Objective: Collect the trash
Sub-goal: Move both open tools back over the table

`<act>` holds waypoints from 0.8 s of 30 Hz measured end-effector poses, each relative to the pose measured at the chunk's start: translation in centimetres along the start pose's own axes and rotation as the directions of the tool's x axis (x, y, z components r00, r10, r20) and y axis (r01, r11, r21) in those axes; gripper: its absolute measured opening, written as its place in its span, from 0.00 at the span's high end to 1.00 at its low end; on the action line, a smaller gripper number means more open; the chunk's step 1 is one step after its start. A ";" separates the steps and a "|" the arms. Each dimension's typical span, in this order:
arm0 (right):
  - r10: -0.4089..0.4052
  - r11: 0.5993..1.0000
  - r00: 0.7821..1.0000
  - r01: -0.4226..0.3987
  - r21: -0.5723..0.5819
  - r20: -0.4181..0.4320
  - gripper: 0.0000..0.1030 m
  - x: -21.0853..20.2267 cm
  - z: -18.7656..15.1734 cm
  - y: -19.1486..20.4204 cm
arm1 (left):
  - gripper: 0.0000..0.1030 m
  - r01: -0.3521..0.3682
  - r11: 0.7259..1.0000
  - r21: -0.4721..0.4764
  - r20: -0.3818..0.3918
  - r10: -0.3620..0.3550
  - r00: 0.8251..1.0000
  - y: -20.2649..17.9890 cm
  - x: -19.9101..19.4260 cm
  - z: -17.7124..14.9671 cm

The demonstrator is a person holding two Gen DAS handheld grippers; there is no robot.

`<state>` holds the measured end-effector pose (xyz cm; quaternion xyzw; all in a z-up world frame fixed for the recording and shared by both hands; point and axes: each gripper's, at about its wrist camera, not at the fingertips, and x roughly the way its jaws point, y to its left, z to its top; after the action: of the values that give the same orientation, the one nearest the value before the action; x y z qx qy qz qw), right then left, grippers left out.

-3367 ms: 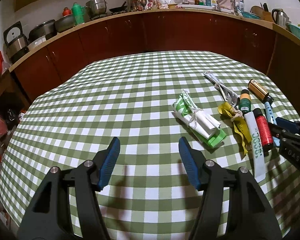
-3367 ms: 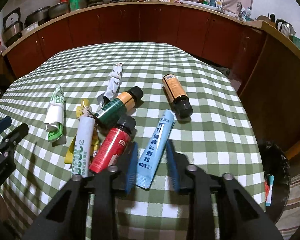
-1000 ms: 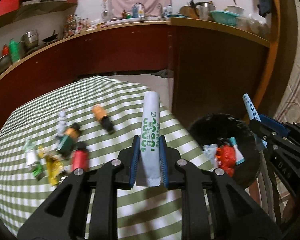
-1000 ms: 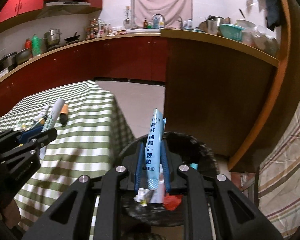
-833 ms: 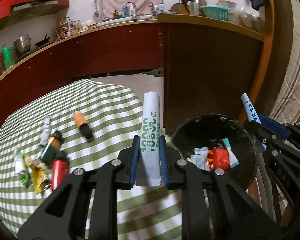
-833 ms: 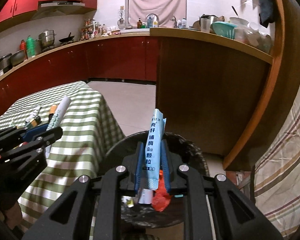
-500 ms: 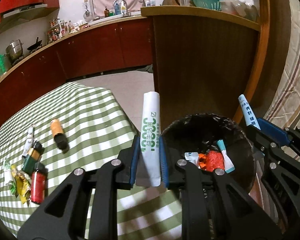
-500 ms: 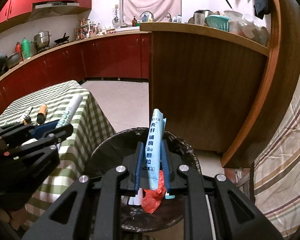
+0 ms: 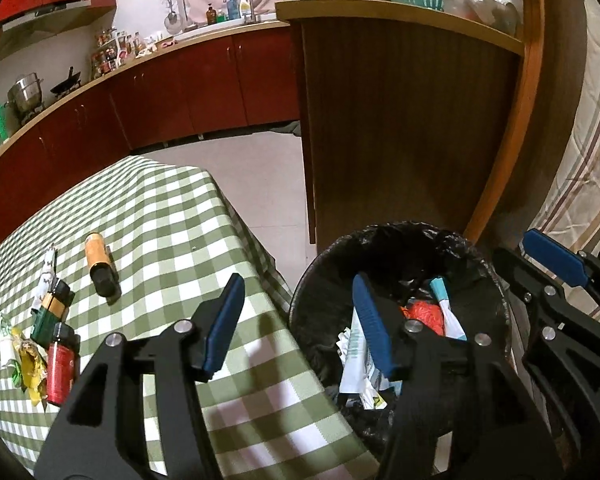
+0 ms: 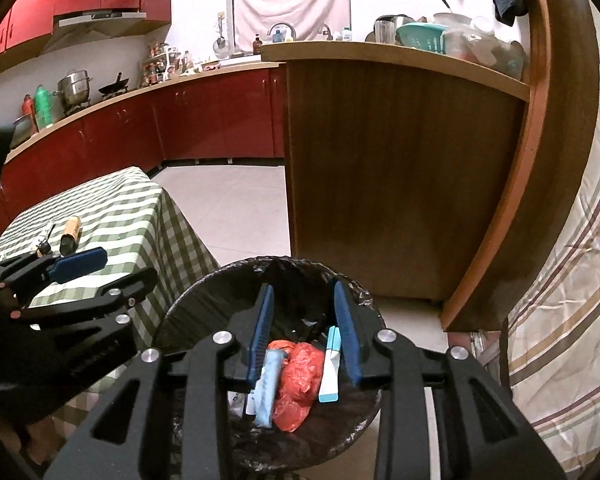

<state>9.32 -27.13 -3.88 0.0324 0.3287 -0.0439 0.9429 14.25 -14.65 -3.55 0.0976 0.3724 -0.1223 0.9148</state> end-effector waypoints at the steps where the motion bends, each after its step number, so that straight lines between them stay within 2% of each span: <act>1: 0.001 1.000 1.000 -0.001 0.002 -0.001 0.68 -0.1 0.1 0.1 | 0.46 -0.001 1.000 -0.004 0.002 0.001 1.000 0.3 -0.2 0.0; 15: 0.058 0.998 0.998 -0.058 0.000 -0.018 0.60 -0.8 0.4 3.6 | 0.44 -0.047 0.996 -0.073 0.020 0.048 0.999 4.8 -3.3 -1.3; 24: 0.092 0.992 0.995 -0.094 -0.079 -0.021 0.43 -1.4 0.4 8.1 | 0.35 -0.122 0.983 -0.137 0.011 0.125 0.992 9.7 -5.3 -3.0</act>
<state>9.29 -19.01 -2.46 0.0104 0.3367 0.0135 0.9415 11.48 -3.82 -1.01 0.0567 0.3642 -0.0406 0.9287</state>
